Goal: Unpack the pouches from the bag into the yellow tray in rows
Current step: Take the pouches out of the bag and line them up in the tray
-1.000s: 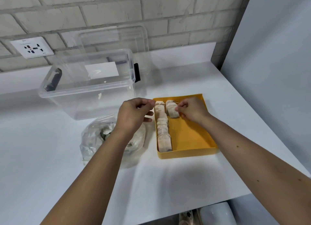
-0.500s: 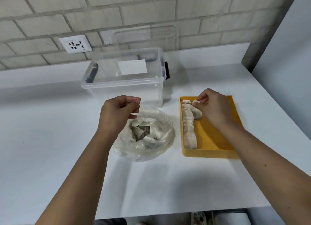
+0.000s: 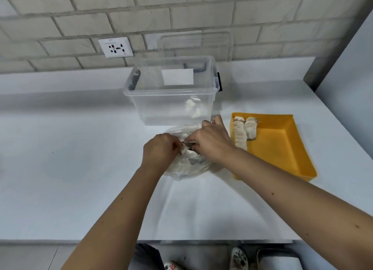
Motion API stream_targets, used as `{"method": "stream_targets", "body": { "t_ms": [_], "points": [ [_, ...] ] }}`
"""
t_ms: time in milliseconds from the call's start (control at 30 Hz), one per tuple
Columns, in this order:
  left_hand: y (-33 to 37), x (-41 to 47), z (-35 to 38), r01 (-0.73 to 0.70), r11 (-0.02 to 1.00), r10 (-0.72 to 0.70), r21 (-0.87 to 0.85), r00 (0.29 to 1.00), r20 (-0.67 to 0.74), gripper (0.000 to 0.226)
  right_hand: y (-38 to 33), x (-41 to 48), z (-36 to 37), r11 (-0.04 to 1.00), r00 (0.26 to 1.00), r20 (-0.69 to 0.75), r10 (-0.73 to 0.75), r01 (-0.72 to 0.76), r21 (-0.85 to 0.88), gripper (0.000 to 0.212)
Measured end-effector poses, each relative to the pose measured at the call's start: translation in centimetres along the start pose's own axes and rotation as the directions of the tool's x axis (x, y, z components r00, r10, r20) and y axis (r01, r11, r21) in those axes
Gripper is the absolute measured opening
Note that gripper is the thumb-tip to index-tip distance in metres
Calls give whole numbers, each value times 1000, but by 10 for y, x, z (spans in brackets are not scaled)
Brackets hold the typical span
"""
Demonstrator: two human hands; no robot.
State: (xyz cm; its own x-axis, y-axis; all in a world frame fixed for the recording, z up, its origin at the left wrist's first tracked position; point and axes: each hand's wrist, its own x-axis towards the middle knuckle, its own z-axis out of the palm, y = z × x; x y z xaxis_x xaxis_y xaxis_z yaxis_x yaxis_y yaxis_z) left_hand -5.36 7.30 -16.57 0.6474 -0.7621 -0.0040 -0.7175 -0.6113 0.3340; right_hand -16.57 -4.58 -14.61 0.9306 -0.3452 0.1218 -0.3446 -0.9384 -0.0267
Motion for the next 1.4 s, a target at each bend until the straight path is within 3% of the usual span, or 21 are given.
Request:
{"method": "stream_targets", "body": {
  "t_ms": [133, 333, 500, 633, 767, 900, 967, 1067, 1133, 1267, 1333, 1400],
  "points": [
    [11, 8, 10, 8, 974, 0, 226, 999, -33, 22, 3, 3, 3, 994, 999, 36, 30, -26, -111, 31],
    [19, 15, 25, 23, 935, 1, 355, 998, -65, 21, 8, 3, 10, 990, 995, 69, 70, -61, -125, 29],
    [14, 13, 21, 43, 968, -24, 245, 997, -79, 25, 8, 5, 14, 986, 998, 45, 38, -30, -163, 31],
    [3, 7, 10, 114, 993, -114, -6, 993, -1, 34, 8, 12, 20, 976, 999, 27, 26, -19, -218, 22],
    [-5, -1, -1, 139, 924, -121, -356, 990, 72, 23, 11, 13, 16, 997, 999, 12, 41, -40, -60, 20],
    [-5, -5, -7, 140, 853, -132, -503, 990, 52, 17, 17, 7, 11, 967, 995, -23, 101, -92, 239, 39],
    [-4, -4, -9, 122, 852, -119, -510, 992, 39, 22, 20, 5, 9, 851, 987, -13, 162, -134, 507, 43],
    [0, -2, -11, 97, 831, -92, -548, 995, 36, 24, 23, 3, 10, 665, 979, -59, 196, -88, 742, 24],
    [7, -3, -14, 121, 712, -85, -691, 993, 86, 23, 24, 2, 7, 574, 969, -73, 236, -78, 815, 12],
    [26, -6, -20, 262, 345, -67, -901, 965, 255, 24, 30, -1, 1, 474, 931, -48, 363, -140, 869, 26],
    [35, -6, -22, 298, 258, -30, -919, 953, 301, 23, 33, -5, -2, 388, 911, -19, 411, -156, 909, 14],
    [40, -5, -21, 302, 234, 13, -924, 950, 313, 22, 36, -10, -6, 310, 894, 15, 447, -171, 935, 9]
  ]
}}
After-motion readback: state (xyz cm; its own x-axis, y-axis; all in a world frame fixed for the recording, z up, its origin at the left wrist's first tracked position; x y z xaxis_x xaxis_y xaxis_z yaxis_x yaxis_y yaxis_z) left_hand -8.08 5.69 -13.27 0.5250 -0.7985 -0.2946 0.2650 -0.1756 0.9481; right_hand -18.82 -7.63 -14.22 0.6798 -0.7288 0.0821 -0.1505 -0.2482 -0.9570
